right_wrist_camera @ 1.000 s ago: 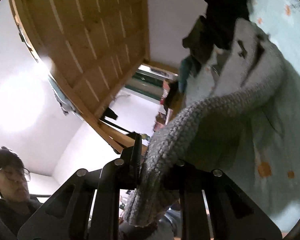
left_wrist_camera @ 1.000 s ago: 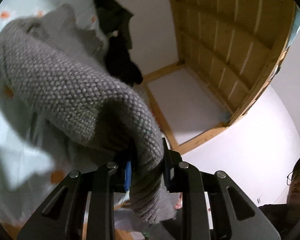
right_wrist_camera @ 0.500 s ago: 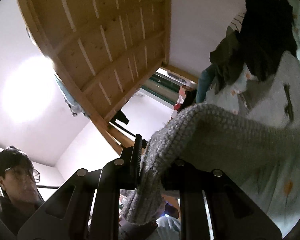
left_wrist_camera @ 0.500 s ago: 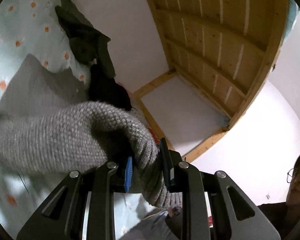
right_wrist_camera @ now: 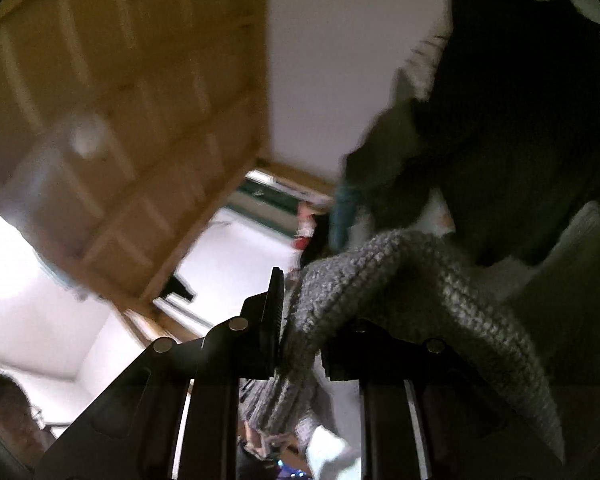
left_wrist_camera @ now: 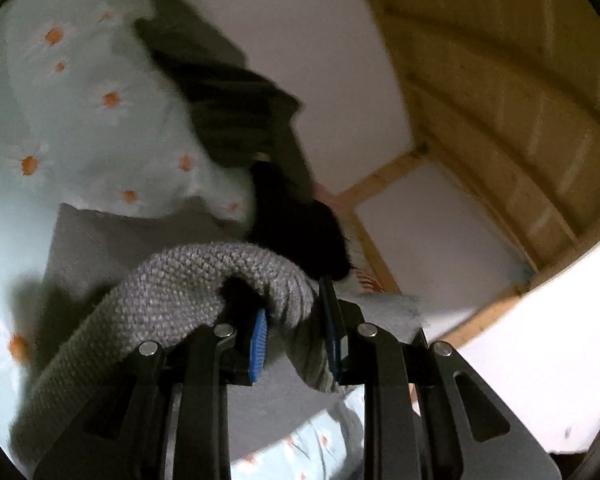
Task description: Fold large clothes
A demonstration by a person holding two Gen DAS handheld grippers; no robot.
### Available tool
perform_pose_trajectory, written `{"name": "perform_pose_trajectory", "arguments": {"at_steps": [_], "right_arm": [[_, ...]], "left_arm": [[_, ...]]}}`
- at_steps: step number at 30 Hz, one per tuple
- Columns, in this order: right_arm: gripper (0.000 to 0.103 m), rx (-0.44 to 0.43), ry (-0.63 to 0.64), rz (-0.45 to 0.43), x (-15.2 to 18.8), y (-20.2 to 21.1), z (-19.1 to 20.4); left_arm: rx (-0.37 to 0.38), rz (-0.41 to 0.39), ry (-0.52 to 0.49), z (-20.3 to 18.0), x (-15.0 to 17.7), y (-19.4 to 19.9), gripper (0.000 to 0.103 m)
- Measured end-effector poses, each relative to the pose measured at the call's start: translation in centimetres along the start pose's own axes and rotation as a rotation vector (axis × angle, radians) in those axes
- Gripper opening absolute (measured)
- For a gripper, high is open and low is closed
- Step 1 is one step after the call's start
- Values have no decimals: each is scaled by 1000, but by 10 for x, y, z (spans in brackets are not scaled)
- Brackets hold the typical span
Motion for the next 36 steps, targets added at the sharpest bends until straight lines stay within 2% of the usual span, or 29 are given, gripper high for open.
{"name": "perform_pose_trajectory", "arguments": {"at_steps": [3,6,12,14,15,16,17,18,19,20,23,24,26,28,31,33,36], "right_arm": [[17,96,-27,44,-4,-18,-40],[17,141,-41,64,-4,-25,-69],[17,236,-147,24,-6,-22,-120],[19,259,-174,60,-8,-27,-126],[29,261,-169,77,-10,-29,-123],[39,248,-163,82,-12,-31,-119],[66,221,-155,83,-14,-31,-111],[94,202,-141,73,-17,-31,-101],[100,202,-130,50,-21,-28,-90],[100,218,-117,22,-29,-24,-78],[100,250,-104,27,-43,-19,-57],[100,294,-54,8,-50,-14,-44],[100,332,10,-28,-56,1,-27],[100,375,53,-35,-58,13,-3],[100,545,91,54,-42,24,8],[100,606,115,111,-21,30,12],[100,596,120,194,31,37,16]], "left_arm": [[-57,-4,36,28,-21,-19,22],[-111,12,50,59,-34,-42,22],[-121,11,114,102,-45,-61,22],[-124,15,139,108,-48,-64,27],[-115,12,151,109,-50,-63,31],[-94,-16,146,106,-52,-59,50],[-75,-74,130,100,-55,-50,86],[-63,-130,118,95,-55,-42,97],[-38,-221,100,87,-60,-27,98],[-26,-274,89,80,-64,-15,98],[-64,-297,96,67,-75,2,98],[-58,-287,103,59,-74,7,98],[-58,-258,78,41,-65,13,98],[-62,-216,2,20,-48,11,98],[-150,-101,-103,0,0,-4,98],[-152,-32,-90,5,39,-10,98],[-112,12,13,26,84,-12,98]]}}
Point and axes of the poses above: each gripper's, at about its wrist camera, not at the fingertips, and y roughly against the way its jaws point, z to its left, x to its underside, the point moved 4 cm from there along -y, roughly the way its jaws point, and after that the axes turned 11 degrees about y, right-handed, at the moved point
